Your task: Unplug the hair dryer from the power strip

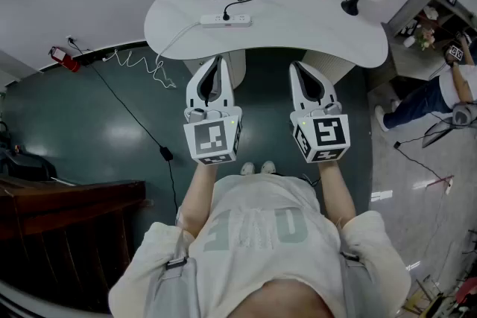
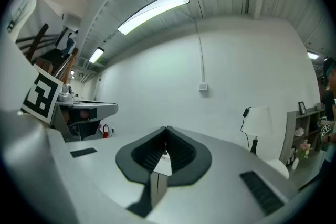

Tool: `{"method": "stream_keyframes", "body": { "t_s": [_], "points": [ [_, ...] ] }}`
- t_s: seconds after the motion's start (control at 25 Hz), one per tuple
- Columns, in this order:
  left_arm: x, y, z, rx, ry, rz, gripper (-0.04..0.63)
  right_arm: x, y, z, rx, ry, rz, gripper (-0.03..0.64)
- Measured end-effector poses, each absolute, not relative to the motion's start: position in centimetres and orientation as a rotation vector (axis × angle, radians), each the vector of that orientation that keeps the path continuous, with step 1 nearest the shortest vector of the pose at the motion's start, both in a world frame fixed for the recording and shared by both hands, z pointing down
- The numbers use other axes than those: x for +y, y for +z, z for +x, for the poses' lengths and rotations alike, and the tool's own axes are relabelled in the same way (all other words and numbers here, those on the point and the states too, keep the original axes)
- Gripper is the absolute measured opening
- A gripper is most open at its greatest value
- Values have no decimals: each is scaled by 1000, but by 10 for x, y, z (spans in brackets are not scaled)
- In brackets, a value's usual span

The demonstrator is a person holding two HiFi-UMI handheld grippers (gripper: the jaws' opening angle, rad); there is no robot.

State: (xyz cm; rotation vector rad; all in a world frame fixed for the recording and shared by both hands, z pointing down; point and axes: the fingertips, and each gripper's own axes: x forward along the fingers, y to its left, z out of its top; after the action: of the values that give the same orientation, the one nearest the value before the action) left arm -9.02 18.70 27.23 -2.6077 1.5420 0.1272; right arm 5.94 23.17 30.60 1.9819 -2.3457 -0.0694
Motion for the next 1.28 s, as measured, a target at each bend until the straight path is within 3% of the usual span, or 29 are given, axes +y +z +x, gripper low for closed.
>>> {"method": "stream_keyframes", "body": {
  "t_s": [0.72,1.28],
  "points": [
    [173,277,-117,1504,147,-2614,12,217,317,41,-2398,7,1975,18],
    [76,299,-115,1538,197,-2573,12,135,347,67,-2426,-1,1929,18]
  ]
}}
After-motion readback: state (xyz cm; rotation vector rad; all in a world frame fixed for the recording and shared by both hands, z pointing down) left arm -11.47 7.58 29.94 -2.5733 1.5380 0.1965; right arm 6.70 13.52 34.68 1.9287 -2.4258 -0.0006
